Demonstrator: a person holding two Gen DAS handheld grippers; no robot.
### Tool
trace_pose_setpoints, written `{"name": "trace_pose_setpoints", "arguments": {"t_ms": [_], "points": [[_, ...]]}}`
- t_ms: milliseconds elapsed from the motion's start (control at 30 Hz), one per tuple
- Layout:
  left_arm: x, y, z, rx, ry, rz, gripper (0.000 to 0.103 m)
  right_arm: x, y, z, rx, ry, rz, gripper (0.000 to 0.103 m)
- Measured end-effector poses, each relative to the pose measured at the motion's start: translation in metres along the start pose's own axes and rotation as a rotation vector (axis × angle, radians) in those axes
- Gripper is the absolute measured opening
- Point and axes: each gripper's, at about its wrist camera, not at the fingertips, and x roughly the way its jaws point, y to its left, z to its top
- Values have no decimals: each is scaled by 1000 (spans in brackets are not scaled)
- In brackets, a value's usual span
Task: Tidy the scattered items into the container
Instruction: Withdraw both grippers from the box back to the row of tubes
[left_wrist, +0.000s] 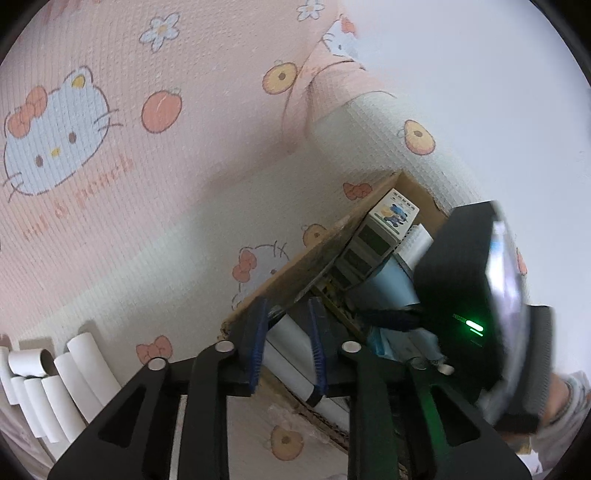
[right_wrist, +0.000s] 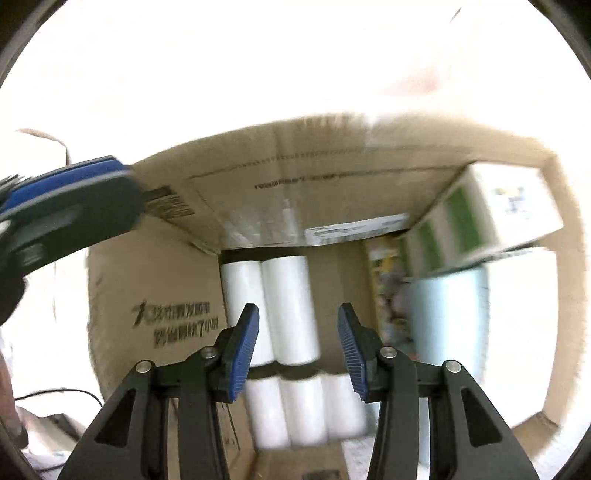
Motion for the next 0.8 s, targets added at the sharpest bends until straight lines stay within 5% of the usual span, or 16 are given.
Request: {"name": "trace_pose_setpoints", "arguments": {"t_ms": [233, 533, 800], "points": [[-13, -25, -6, 59, -69, 46, 54, -34, 14, -15, 4, -96, -59, 50], [-31, -34, -24, 56, -121, 1, 60, -58, -2, -40, 60, -151, -60, 53], [-49, -11, -43, -67, -189, -77, 64, -84, 29, -51, -22, -344, -273, 55]]}}
